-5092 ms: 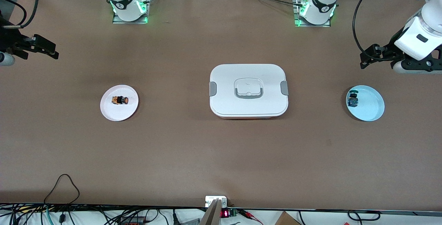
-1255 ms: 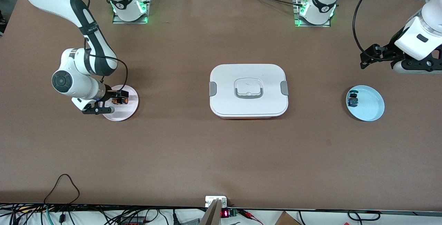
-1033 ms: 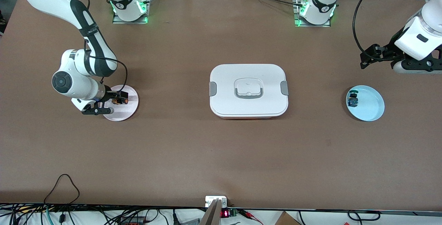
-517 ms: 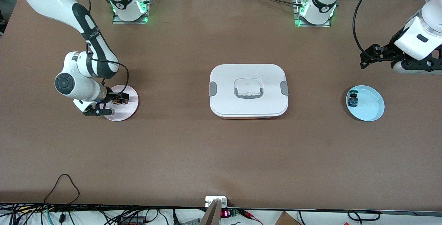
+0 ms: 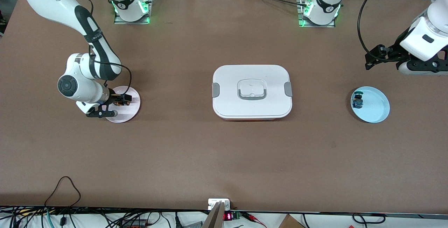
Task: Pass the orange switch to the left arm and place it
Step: 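Lower the right gripper and close it on the orange switch, then lift the switch with the right gripper while the left gripper approaches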
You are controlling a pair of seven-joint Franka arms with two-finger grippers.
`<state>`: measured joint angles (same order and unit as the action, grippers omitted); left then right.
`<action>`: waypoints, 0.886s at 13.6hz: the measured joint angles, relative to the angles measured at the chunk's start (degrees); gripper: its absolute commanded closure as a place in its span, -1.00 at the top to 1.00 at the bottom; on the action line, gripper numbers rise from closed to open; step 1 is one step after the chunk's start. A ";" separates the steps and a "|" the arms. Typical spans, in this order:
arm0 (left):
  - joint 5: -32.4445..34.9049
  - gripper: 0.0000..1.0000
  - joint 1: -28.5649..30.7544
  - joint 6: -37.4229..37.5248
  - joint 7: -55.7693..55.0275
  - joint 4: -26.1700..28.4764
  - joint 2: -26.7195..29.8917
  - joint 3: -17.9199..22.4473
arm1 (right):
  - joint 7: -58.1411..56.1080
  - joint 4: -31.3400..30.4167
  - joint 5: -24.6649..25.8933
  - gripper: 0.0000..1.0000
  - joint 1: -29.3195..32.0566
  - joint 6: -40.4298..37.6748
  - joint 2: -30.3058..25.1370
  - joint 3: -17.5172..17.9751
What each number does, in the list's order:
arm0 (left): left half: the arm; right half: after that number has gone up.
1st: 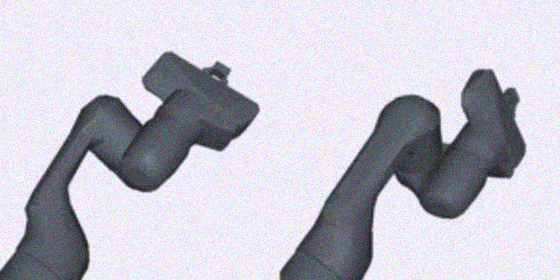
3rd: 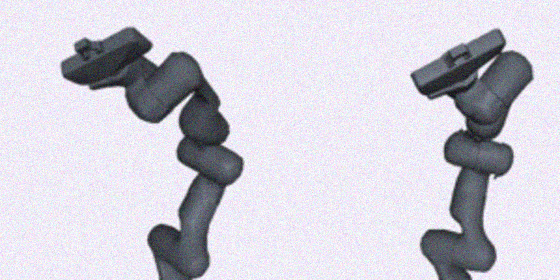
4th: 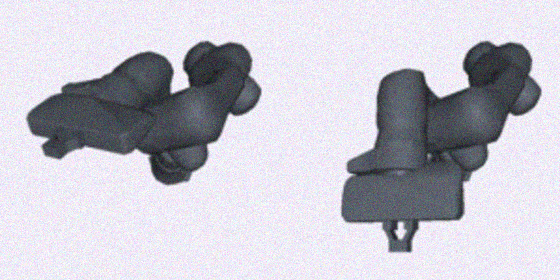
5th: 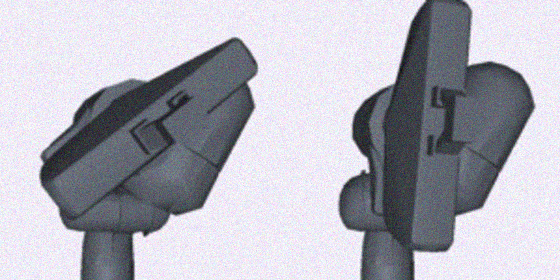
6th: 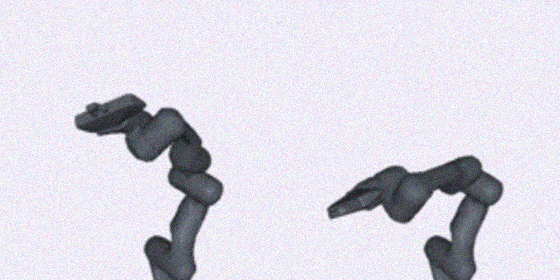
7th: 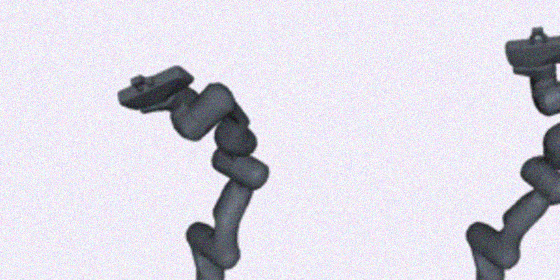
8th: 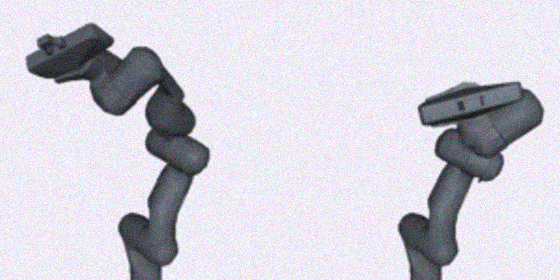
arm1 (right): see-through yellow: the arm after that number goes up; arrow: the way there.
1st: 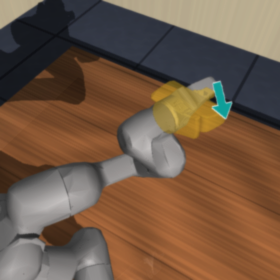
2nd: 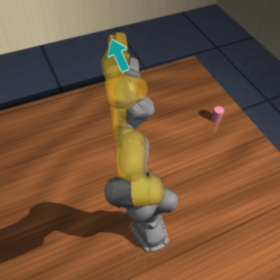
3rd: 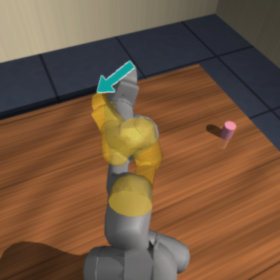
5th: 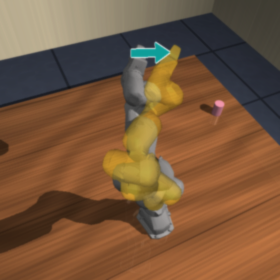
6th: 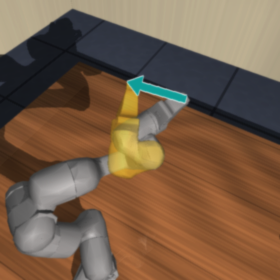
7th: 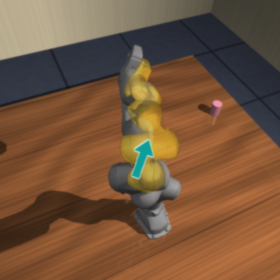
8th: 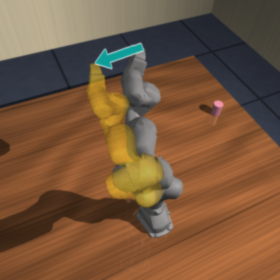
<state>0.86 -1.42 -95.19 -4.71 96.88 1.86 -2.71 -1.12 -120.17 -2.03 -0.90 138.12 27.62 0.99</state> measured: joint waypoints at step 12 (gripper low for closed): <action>0.00 1.00 0.00 0.00 0.00 0.00 0.00 0.00 | -0.10 10.67 -0.01 -1.00 -0.17 -11.63 -2.85 0.51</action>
<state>0.86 -1.42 -95.19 -4.71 96.88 1.86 -2.71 -1.21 -109.50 -2.03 -1.07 126.49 24.77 1.50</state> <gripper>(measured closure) 0.000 0.278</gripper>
